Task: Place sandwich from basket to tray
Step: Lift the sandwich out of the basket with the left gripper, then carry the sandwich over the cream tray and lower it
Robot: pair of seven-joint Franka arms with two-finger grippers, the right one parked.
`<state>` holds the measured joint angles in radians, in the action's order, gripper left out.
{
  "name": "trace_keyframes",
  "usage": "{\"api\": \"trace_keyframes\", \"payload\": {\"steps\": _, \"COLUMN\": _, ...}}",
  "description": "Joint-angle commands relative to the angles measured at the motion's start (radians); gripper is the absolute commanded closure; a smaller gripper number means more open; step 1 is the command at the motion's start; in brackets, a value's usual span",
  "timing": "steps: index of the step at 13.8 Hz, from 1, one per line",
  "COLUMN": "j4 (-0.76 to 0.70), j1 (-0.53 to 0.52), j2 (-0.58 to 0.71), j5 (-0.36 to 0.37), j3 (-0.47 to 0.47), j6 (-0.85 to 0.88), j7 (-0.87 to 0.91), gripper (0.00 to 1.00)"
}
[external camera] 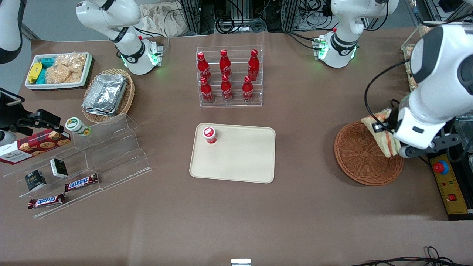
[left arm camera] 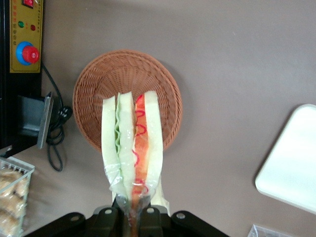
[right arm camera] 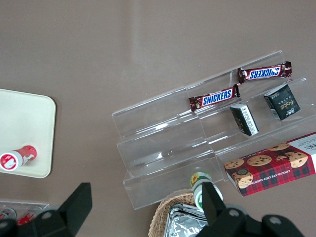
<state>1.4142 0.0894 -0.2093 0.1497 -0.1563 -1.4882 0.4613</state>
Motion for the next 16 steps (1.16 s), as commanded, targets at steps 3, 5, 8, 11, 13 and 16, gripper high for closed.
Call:
{"api": "trace_keyframes", "payload": {"steps": 3, "j4": -0.095, "j1": 0.131, "j2": -0.001, "j5": 0.024, "j3": -0.029, "j6": 0.088, "j7": 0.146, "gripper": 0.98}}
{"api": "trace_keyframes", "payload": {"steps": 5, "j4": -0.119, "j1": 0.199, "j2": -0.008, "j5": 0.018, "j3": -0.028, "j6": 0.085, "j7": 0.236, "gripper": 0.98}}
{"api": "trace_keyframes", "payload": {"steps": 8, "j4": -0.130, "j1": 0.222, "j2": -0.054, "j5": -0.076, "j3": -0.026, "j6": 0.025, "j7": 0.322, "gripper": 0.98}}
{"api": "trace_keyframes", "payload": {"steps": 11, "j4": -0.119, "j1": 0.260, "j2": -0.135, "j5": -0.113, "j3": -0.028, "j6": -0.107, "j7": 0.408, "gripper": 0.98}}
{"api": "trace_keyframes", "payload": {"steps": 13, "j4": -0.109, "j1": 0.306, "j2": -0.215, "j5": -0.113, "j3": -0.026, "j6": -0.202, "j7": 0.469, "gripper": 0.97}}
{"api": "trace_keyframes", "payload": {"steps": 16, "j4": -0.107, "j1": 0.380, "j2": -0.346, "j5": -0.102, "j3": -0.026, "j6": -0.332, "j7": 0.591, "gripper": 0.97}}
